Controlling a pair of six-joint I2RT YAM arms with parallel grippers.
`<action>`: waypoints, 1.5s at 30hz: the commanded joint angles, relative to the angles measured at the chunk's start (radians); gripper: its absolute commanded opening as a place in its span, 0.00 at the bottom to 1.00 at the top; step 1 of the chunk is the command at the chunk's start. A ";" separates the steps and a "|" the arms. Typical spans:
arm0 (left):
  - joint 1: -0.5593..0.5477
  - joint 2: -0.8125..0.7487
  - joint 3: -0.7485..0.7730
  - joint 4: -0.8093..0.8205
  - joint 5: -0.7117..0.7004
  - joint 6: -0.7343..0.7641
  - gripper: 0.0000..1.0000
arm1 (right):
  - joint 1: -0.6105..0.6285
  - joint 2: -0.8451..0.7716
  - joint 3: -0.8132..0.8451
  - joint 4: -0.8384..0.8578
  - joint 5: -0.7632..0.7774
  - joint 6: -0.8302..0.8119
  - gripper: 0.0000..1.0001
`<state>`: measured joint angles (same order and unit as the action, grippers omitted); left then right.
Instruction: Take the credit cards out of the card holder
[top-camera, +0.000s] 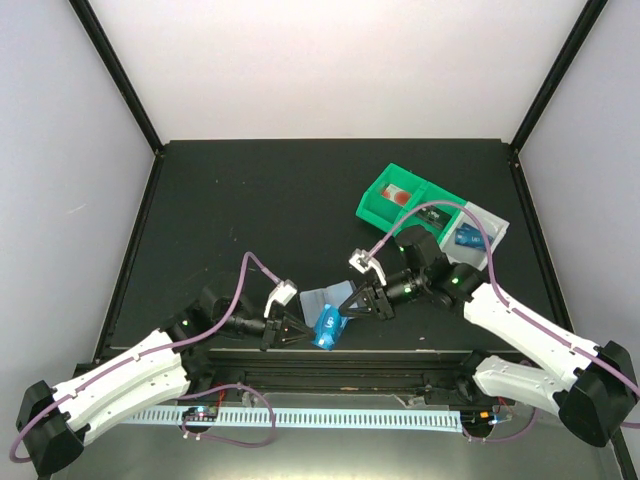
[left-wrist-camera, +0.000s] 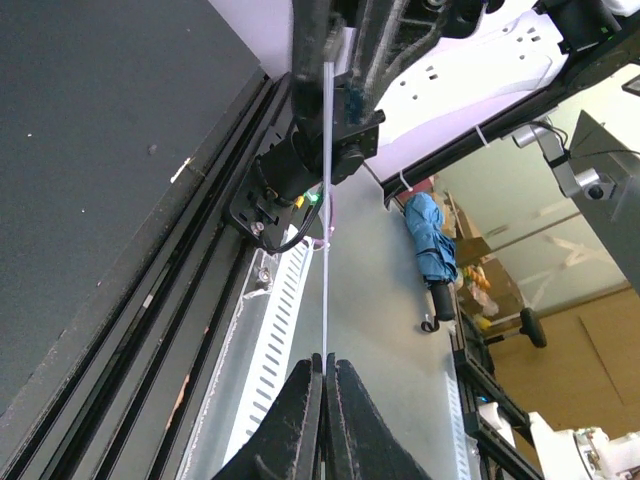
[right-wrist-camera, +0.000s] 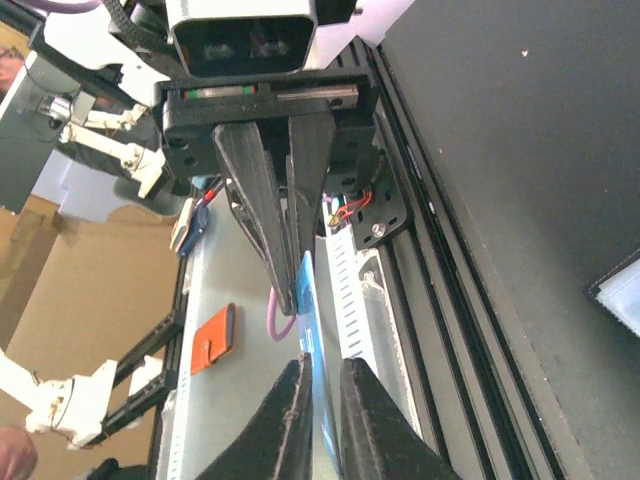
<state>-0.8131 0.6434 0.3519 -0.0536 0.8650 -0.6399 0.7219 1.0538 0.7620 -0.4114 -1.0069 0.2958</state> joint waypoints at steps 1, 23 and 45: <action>-0.002 -0.002 0.035 0.017 0.016 0.020 0.02 | 0.007 -0.011 -0.018 0.053 -0.054 0.005 0.08; 0.000 -0.107 0.119 -0.238 -0.350 0.020 0.98 | -0.049 -0.048 -0.100 0.336 0.149 0.294 0.01; 0.002 -0.124 0.132 -0.341 -0.663 -0.009 0.99 | -0.652 -0.146 -0.169 0.255 0.667 0.331 0.01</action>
<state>-0.8131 0.5129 0.4572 -0.3729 0.2474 -0.6411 0.1192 0.9363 0.6201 -0.1486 -0.5270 0.6250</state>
